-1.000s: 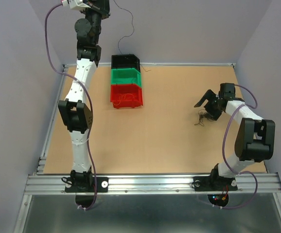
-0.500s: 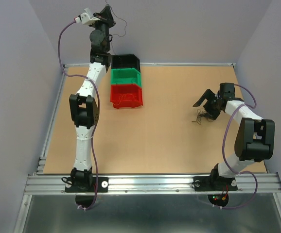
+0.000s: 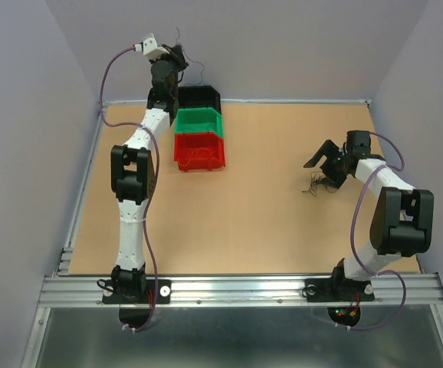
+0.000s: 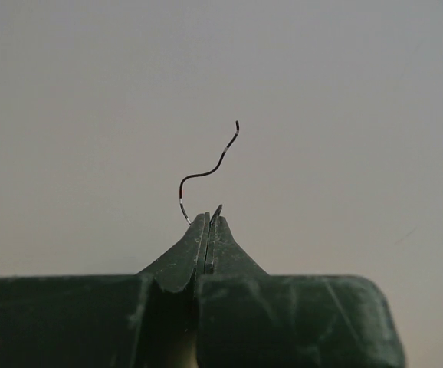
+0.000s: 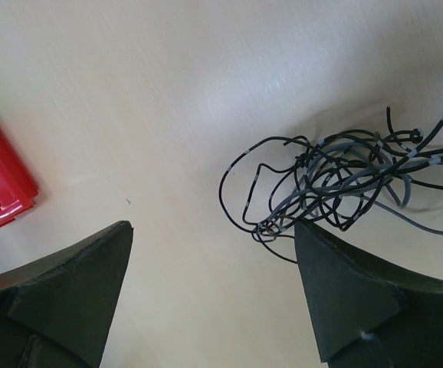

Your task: Untangle the cables

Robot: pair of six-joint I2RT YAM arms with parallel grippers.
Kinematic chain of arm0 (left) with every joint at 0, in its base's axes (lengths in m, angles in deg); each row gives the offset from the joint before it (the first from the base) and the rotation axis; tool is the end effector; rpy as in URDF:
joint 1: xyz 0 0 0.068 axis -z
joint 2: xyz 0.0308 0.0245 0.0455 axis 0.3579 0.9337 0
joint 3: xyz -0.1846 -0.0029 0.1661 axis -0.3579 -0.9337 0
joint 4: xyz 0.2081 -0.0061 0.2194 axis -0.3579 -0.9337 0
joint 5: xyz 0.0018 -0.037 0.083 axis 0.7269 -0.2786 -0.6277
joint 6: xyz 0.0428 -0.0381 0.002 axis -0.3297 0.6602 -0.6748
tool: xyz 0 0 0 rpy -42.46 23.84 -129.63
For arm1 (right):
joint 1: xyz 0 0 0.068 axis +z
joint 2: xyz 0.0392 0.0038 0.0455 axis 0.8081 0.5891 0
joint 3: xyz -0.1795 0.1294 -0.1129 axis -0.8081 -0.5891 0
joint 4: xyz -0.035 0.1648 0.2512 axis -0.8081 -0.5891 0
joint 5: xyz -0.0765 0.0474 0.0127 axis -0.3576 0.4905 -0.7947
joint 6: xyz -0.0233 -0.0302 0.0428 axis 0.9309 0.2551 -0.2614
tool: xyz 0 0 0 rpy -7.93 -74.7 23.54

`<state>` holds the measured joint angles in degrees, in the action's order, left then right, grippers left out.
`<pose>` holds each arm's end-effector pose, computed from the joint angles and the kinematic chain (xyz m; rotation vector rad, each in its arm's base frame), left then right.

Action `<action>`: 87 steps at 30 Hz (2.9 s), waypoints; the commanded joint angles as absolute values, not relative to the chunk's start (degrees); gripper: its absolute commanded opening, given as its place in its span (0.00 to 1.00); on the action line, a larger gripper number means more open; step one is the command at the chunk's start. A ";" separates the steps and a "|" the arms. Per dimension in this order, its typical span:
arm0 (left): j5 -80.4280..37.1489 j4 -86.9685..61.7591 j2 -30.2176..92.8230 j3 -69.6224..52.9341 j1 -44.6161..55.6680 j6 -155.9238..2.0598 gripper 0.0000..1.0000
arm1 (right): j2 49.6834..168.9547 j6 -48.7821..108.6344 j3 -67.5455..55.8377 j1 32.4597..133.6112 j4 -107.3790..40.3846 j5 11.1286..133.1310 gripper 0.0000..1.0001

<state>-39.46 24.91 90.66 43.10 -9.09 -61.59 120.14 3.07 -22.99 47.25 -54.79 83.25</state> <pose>0.5717 -0.1134 0.3403 -0.2931 1.0555 -0.5198 0.3648 -0.0294 0.1510 0.7597 2.4526 0.5990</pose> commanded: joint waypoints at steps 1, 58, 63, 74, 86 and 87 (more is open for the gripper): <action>-39.57 22.39 81.32 37.28 -7.88 -64.25 0.00 | 117.18 3.08 -23.13 47.67 -52.41 84.44 0.91; -26.38 -12.43 81.84 40.34 -8.05 -63.82 0.00 | 111.12 2.20 -28.49 47.76 -51.36 86.11 0.88; -27.53 -11.19 87.37 46.38 -8.05 -61.80 0.00 | 112.00 2.37 -27.88 47.76 -51.27 86.11 0.88; -29.28 -6.36 99.24 51.23 -10.16 -50.01 0.00 | 113.49 2.11 -26.47 47.76 -51.36 86.46 0.88; -33.32 -8.99 99.51 50.09 -9.90 -54.40 0.04 | 112.00 2.11 -28.05 47.76 -51.45 86.81 0.88; -34.11 -10.82 99.07 49.74 -9.73 -55.11 0.05 | 111.74 2.11 -28.14 47.76 -51.45 86.90 0.88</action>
<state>-31.70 -9.17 103.27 48.32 -10.19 -51.74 113.34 2.24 -27.14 47.27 -53.39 85.99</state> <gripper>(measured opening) 0.047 0.877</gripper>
